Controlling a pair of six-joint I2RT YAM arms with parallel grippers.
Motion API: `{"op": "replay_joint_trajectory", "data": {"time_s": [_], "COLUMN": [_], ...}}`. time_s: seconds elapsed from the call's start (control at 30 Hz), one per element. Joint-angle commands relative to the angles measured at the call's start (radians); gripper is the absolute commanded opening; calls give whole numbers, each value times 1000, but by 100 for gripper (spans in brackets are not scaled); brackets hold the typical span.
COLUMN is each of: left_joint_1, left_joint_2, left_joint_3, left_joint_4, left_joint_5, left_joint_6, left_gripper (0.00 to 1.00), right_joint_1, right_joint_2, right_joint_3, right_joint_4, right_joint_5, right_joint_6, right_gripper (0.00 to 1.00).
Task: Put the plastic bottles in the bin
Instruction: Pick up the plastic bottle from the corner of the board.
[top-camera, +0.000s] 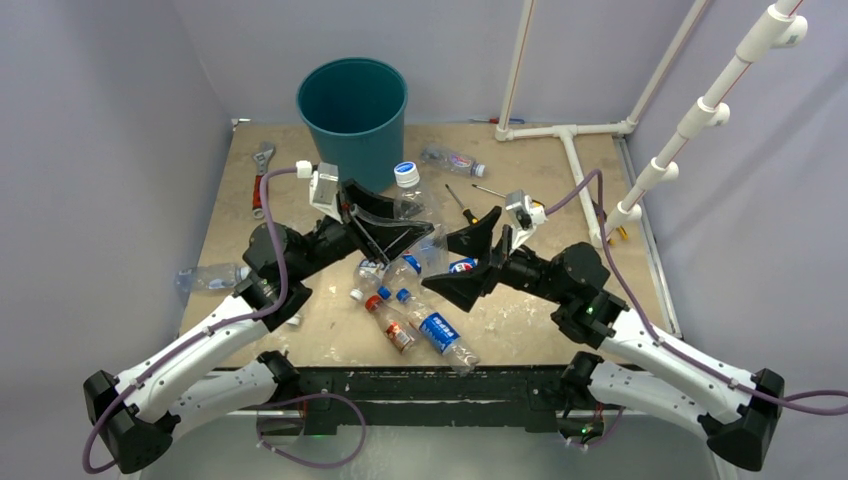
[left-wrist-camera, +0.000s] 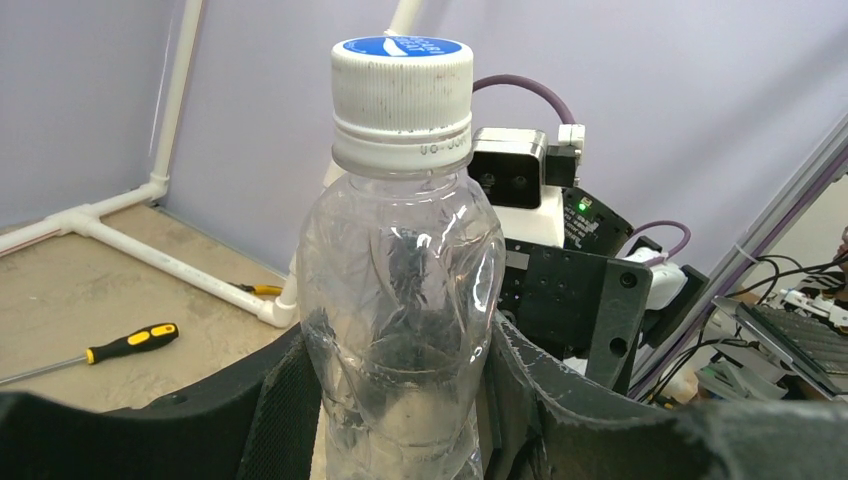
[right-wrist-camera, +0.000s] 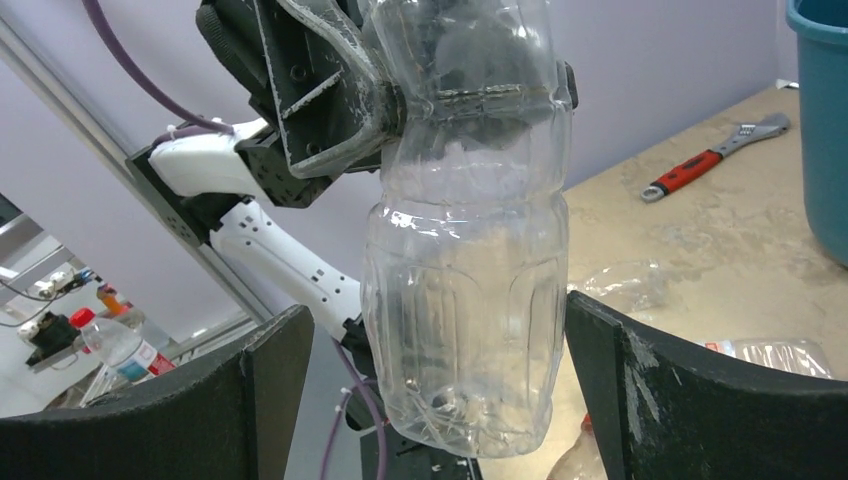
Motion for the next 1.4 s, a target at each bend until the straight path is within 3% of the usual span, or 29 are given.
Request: {"op": "replay_joint_trajectory", "data": {"time_s": [0.0, 0.23, 0.4, 0.47, 0.57, 0.63, 0.73, 0.97, 1.2, 1.37], "left_joint_1": [0, 0, 0, 0, -1, 0, -1, 0, 1, 0], "left_joint_2": [-4, 3, -5, -10, -23, -37, -53, -5, 112, 126], "left_joint_3": [37, 35, 31, 32, 45, 62, 111, 281, 391, 385], "left_joint_4": [59, 88, 89, 74, 24, -21, -90, -213, -244, -276], "left_joint_5": [15, 27, 29, 26, -3, -41, -107, -270, -154, -190], "left_joint_6": [-24, -40, -43, -41, -26, 3, 64, 175, 171, 138], "left_gripper": [36, 36, 37, 49, 81, 91, 98, 95, 85, 84], "right_joint_1": [1, 1, 1, 1, 1, 1, 1, 1, 1, 1], "right_joint_2": [32, 87, 87, 79, 61, 46, 28, 32, 39, 34], "right_joint_3": [25, 31, 9, -2, -16, -27, -39, -61, -70, -69], "right_joint_4": [83, 100, 149, 161, 161, 151, 132, 116, 119, 109], "right_joint_5": [-32, -9, 5, 5, 12, 22, 34, 55, 69, 80], "right_joint_6": [-3, 19, 43, 44, 36, 27, 10, -16, -22, -27], "right_gripper": [97, 91, 73, 66, 60, 56, 55, 53, 51, 51]}}
